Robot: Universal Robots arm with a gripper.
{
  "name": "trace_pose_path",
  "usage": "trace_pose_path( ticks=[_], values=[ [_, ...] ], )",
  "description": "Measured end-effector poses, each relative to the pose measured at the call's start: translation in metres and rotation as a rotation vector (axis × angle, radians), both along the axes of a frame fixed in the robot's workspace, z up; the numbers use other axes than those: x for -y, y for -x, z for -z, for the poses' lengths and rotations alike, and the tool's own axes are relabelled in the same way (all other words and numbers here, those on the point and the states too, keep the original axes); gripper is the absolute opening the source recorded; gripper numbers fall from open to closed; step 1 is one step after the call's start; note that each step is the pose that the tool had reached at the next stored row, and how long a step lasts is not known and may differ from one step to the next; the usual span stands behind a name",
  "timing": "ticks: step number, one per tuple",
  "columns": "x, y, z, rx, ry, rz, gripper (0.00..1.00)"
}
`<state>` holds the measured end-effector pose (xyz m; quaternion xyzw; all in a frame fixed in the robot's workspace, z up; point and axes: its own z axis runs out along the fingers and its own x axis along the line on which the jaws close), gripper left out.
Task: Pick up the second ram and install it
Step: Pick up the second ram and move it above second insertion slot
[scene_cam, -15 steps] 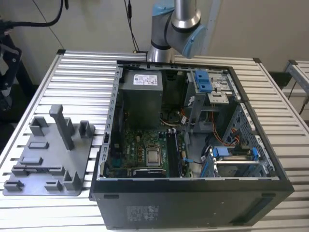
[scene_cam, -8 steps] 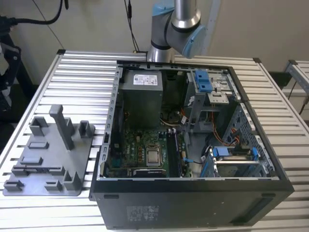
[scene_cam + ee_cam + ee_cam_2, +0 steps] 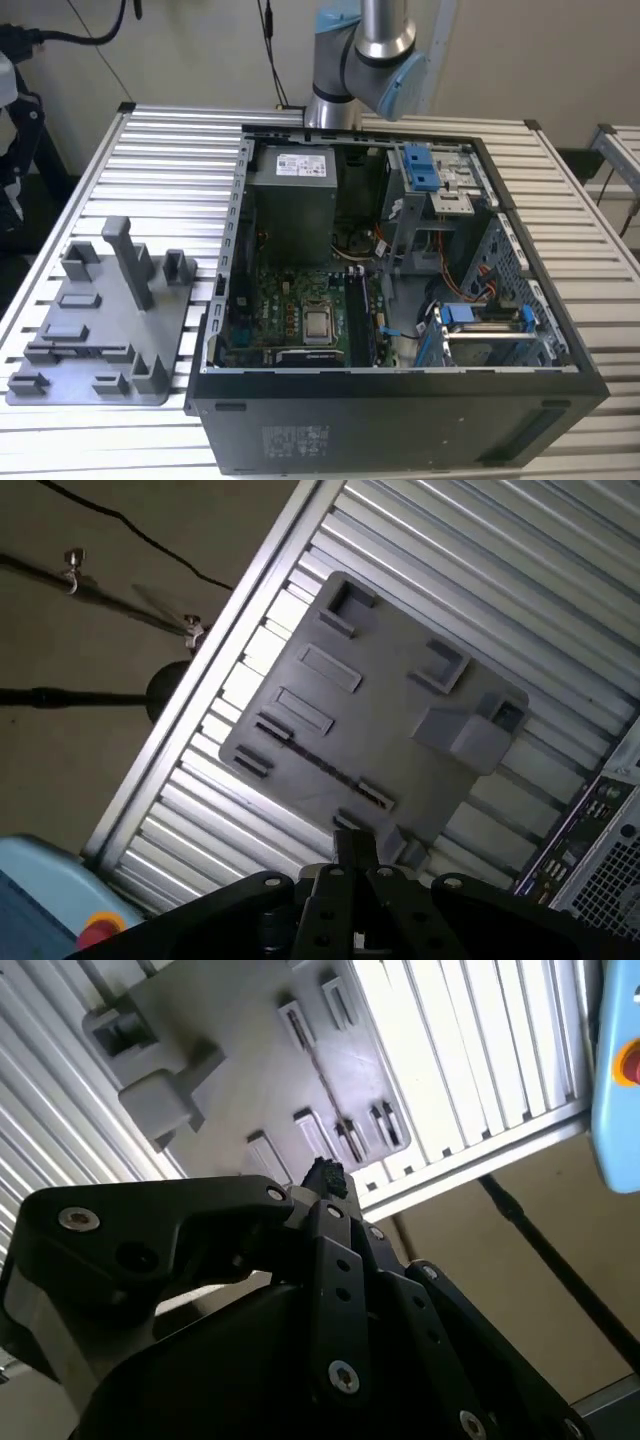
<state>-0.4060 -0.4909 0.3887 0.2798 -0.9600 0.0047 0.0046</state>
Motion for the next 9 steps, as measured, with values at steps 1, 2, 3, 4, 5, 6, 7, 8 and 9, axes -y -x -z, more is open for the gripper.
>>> trace_pose_path(
  ticks=[1,2,3,4,5,6,7,8,9],
  values=[
    [0.0,0.0,0.0,0.0,0.0009,-0.018,0.11],
    [0.0,0.0,0.0,0.0,0.0019,-0.036,0.11],
    [0.0,0.0001,0.0,0.0,0.0028,-0.054,0.11],
    [0.0,0.0001,0.0,0.0,0.0037,-0.072,0.11],
    [0.0,0.0001,0.0,0.0,0.0046,-0.09,0.11],
    [-0.0001,0.0001,0.0,0.0,0.0054,-0.108,0.11],
    [-0.0001,0.0001,0.0,0.0,0.0061,-0.126,0.11],
    [-0.0001,0.0002,0.0,0.0,0.0069,-0.146,0.11],
    [0.0,0.0002,0.0,0.0,0.0076,-0.164,0.11]
  ],
)
